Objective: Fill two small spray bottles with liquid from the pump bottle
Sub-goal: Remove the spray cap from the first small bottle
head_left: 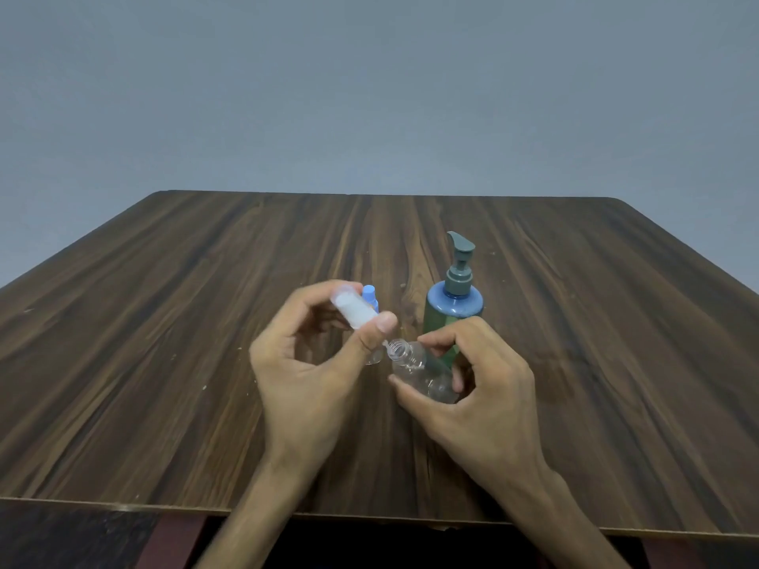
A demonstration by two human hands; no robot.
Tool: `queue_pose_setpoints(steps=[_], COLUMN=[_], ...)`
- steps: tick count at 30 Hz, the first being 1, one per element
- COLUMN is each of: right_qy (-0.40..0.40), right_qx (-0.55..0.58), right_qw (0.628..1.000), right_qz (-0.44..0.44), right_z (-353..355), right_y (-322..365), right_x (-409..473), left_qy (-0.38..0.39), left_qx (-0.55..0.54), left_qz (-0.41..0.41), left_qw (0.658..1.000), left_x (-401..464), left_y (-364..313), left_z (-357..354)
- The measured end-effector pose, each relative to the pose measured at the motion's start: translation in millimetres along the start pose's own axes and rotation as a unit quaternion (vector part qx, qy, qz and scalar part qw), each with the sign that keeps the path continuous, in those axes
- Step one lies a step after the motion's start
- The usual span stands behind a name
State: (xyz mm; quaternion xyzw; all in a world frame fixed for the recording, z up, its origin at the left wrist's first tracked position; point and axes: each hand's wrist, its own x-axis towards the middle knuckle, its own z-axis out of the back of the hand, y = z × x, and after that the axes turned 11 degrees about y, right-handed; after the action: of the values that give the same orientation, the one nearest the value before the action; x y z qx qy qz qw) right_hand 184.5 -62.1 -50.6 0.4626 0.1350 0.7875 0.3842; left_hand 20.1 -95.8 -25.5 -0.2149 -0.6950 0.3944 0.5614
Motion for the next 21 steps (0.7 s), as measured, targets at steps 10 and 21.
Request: queue_pose_setpoints(steps=[10, 21], right_qy=[0.009, 0.021], right_qx=[-0.006, 0.006], right_qw=[1.000, 1.000], right_qz=[-0.001, -0.006], right_z=[2, -4], right_y=[-5, -8], right_x=[-3, -3], left_qy=[0.076, 0.273], left_qx=[-0.034, 0.165], left_qz=[-0.023, 0.080], left_qw=[0.996, 0.944], left_x=[18, 6], left_y=[2, 45], left_z=[84, 94])
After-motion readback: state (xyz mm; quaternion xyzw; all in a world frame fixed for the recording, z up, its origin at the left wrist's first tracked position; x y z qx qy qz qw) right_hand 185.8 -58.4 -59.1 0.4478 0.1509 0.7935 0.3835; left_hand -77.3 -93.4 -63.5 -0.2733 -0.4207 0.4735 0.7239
